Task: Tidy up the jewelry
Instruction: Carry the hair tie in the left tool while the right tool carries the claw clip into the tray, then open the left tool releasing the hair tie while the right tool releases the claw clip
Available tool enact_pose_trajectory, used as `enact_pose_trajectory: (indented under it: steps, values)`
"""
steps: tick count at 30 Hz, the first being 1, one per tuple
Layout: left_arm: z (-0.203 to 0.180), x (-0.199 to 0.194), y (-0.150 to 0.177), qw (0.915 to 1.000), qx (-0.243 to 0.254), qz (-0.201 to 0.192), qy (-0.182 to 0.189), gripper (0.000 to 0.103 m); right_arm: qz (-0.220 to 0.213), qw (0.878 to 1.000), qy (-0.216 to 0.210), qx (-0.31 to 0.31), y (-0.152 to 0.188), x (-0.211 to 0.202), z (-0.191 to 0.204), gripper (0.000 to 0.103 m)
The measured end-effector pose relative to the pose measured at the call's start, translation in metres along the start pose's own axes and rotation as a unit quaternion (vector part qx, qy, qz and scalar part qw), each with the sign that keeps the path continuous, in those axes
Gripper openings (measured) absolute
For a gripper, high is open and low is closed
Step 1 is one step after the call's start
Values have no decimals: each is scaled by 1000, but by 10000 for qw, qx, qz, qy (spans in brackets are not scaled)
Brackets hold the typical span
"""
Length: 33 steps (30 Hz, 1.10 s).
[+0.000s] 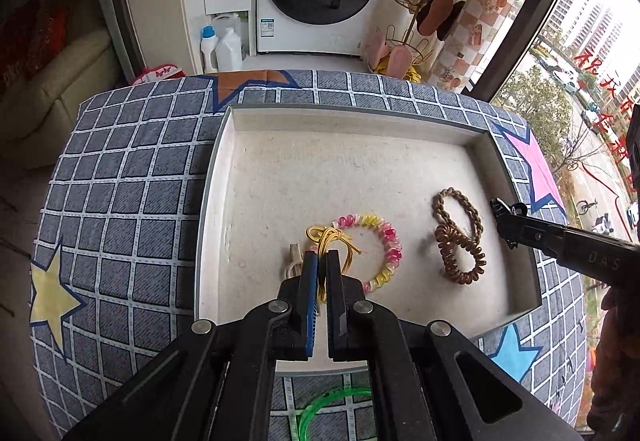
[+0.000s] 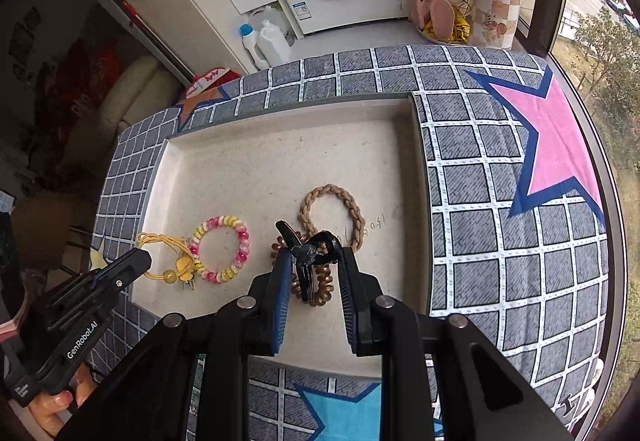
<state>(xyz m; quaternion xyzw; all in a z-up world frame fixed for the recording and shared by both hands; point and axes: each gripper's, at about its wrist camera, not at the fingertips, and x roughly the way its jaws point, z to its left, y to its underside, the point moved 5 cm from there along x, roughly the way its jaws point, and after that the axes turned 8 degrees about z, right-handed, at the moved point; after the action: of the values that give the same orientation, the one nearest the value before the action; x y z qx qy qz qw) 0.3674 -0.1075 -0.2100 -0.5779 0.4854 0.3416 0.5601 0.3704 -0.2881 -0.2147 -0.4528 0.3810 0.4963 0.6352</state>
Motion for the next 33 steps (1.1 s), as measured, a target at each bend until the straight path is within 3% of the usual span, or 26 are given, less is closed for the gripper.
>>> enact_pose_trajectory:
  steps: [19,24,33]
  values:
    - [5,17,8,9952,246,351,-881,15,385,9992,49,13,-6,38,-15,26]
    - [2,13,8,9944,344,308,-955,15,441,9990,7,16,-5,40,-15,49]
    - [0,6,9,9952,320,356,-858,16,328,9991,-219,162,-1,27,-15,49]
